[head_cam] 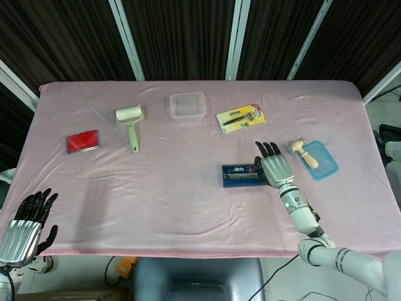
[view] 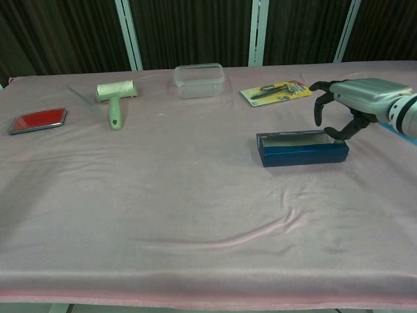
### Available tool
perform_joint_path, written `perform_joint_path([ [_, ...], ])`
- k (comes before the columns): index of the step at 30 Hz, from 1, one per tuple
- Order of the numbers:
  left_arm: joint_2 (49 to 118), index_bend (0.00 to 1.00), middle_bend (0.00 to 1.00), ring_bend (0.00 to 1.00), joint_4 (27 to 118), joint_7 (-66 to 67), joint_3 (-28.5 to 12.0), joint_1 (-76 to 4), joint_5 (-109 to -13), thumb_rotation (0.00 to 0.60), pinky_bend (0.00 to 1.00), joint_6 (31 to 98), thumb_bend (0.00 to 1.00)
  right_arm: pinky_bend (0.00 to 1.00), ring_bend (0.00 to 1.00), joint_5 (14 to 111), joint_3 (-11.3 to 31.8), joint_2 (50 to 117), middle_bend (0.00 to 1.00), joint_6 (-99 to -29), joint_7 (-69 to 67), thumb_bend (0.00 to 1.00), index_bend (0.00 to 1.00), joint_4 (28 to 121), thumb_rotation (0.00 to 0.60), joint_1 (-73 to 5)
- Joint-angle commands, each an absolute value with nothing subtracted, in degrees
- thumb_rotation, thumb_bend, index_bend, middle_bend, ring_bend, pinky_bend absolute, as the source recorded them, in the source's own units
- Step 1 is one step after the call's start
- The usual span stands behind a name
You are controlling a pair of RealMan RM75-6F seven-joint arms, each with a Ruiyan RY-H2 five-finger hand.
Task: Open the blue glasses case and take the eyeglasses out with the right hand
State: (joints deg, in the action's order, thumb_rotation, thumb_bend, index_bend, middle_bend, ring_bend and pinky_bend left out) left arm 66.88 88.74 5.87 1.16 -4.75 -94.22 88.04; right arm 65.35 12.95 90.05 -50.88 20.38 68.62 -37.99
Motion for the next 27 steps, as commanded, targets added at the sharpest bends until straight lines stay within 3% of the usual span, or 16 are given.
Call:
perform_joint_path([
  [1,66.9,0.0,0.0,0.0,88.8,6.0,1.1,-4.8,-94.0,0.6,0.1,87.9,0.43,0.05,0.05,61.4,14.7,91.8,0.14,-48.5,23.0,0.58,0.57,66.2,0.6,-40.4],
  [17,67.1,0.0,0.0,0.0,88.9,6.7,0.5,-5.1,-92.4,0.6,0.1,87.0,0.43,0.07,0.05,51.9,17.5,98.8,0.14,-43.2,28.0,0.58,0.55,53.2,0.6,-48.5],
  [21,67.1,0.0,0.0,0.0,89.1,6.7,0.5,-5.1,-92.3,0.6,0.1,87.0,0.43,0.07,0.05,51.4,18.1,98.9,0.14,-43.6,28.0,0.58,0.48,52.4,0.6,-49.2],
  [25,67.2,0.0,0.0,0.0,89.2,6.9,0.5,-5.1,-92.3,0.6,0.1,87.0,0.43,0.07,0.05,54.8,18.1,96.3,0.14,-46.5,23.3,0.58,0.46,55.9,0.6,-47.6],
  [27,67.2,0.0,0.0,0.0,89.2,6.9,0.7,-5.2,-92.6,0.6,0.1,86.7,0.43,0.07,0.05,60.9,14.5,91.6,0.14,-51.2,21.8,0.58,0.46,62.5,0.6,-43.9],
])
